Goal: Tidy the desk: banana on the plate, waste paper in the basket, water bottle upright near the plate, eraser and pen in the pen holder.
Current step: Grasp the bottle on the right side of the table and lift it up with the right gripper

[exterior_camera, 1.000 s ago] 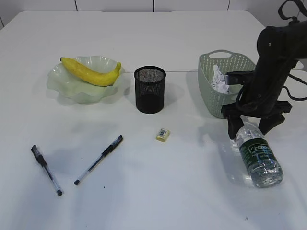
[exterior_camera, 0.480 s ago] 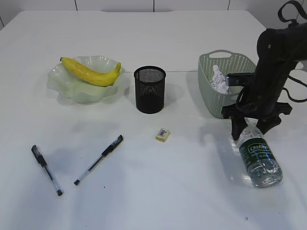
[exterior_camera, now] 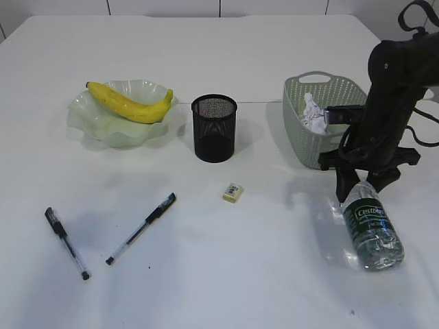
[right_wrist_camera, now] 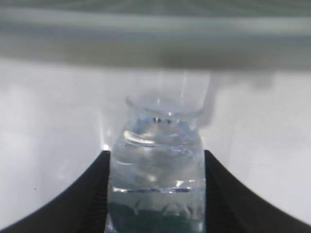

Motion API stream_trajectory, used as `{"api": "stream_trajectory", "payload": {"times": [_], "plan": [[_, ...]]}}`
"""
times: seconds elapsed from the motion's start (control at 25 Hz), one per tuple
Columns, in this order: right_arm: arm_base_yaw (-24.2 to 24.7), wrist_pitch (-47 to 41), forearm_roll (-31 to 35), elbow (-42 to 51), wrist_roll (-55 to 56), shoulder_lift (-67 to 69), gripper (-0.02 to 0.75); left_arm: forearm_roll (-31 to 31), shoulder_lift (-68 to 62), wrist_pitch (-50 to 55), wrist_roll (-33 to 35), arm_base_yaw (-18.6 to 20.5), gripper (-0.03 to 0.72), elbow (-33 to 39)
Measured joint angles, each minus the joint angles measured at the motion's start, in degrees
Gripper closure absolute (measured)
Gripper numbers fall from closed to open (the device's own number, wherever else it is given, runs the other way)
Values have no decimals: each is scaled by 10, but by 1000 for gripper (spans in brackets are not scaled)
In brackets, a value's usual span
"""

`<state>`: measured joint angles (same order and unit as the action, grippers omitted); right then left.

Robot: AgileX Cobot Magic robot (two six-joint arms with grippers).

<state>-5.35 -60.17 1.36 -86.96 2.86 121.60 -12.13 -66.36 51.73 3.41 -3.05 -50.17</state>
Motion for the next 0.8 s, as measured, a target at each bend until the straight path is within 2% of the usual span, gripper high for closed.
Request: {"api": "stream_trajectory", "payload": {"times": [0.8], "plan": [[-6,-51,1,6,-17,-135,379,0,0,0,0,0,255,0]]}}
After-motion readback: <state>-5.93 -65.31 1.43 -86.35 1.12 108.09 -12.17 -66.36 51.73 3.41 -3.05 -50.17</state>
